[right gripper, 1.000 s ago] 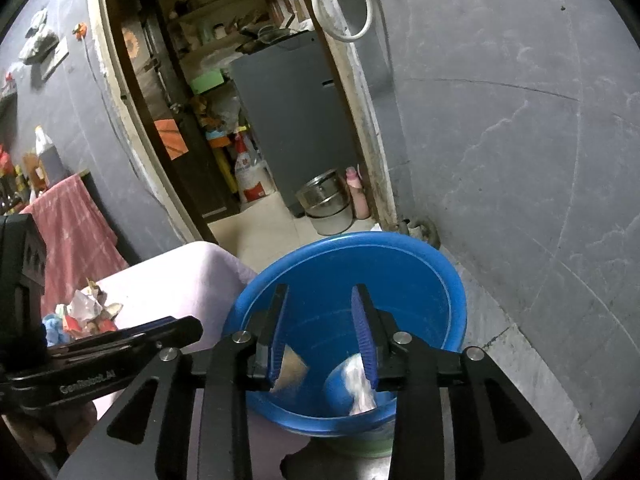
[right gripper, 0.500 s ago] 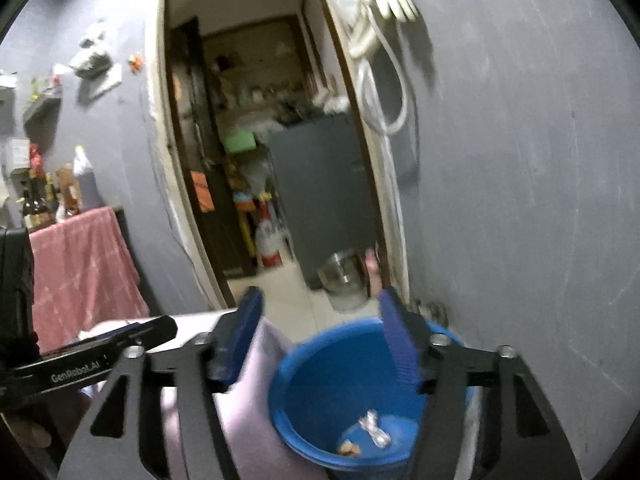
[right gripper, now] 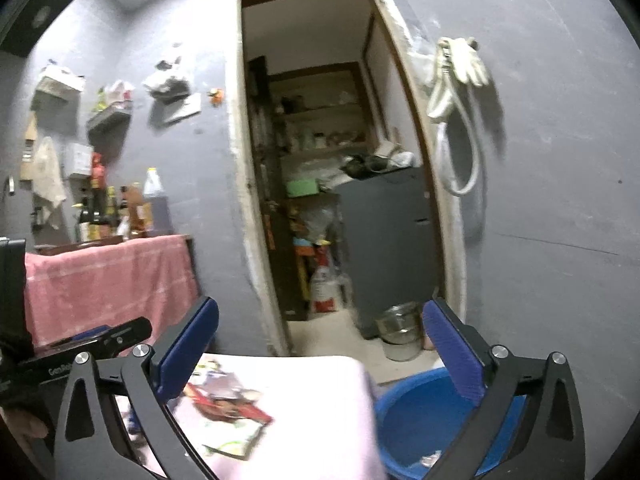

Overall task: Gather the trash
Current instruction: 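Move both tools back over the table toward the remaining trash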

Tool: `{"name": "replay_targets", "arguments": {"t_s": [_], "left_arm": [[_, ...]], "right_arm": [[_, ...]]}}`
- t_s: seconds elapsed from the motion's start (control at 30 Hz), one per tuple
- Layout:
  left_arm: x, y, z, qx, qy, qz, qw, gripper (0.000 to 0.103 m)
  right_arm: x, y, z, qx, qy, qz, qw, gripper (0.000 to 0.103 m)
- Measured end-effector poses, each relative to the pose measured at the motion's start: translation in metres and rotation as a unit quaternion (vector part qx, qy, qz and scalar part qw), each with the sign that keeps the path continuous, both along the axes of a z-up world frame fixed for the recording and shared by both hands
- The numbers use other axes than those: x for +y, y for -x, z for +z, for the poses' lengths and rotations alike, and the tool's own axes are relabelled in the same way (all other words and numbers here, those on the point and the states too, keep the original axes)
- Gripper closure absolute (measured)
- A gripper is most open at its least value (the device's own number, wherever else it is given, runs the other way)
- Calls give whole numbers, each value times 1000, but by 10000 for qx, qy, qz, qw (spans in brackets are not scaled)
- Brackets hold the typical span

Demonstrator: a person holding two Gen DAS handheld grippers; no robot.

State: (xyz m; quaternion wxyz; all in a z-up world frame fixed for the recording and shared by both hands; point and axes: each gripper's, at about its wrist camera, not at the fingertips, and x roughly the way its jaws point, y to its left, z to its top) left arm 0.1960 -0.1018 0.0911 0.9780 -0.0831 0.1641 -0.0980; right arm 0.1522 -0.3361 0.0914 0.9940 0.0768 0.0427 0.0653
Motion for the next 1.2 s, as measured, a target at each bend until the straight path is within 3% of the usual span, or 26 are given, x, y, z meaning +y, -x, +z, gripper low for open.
{"name": "replay_targets", "arguments": {"t_s": [0.33, 0.57, 0.73, 0.97, 1.07, 1.2], "left_arm": [[58, 14, -34, 376, -380, 364, 9979, 2], [76, 11, -65, 760, -376, 316, 9959, 2], [80, 1, -80, 1163, -415, 254, 9920, 2], [86, -14, -95, 1550, -248, 238, 9873, 4], [88, -20, -98, 1717, -137, 185, 9849, 12], [89, -27, -104, 1934, -32, 92, 9811, 32]], "right_arm": [[53, -21, -19, 445, 224, 449, 9977, 0], [68, -37, -37, 772, 385, 617, 9944, 0], [77, -53, -54, 1308, 622, 740, 9867, 0], [74, -69, -76, 1924, 568, 939, 9752, 0], [76, -76, -83, 2145, 580, 1031, 9695, 0], [85, -87, -93, 2508, 642, 1221, 9581, 2]]}}
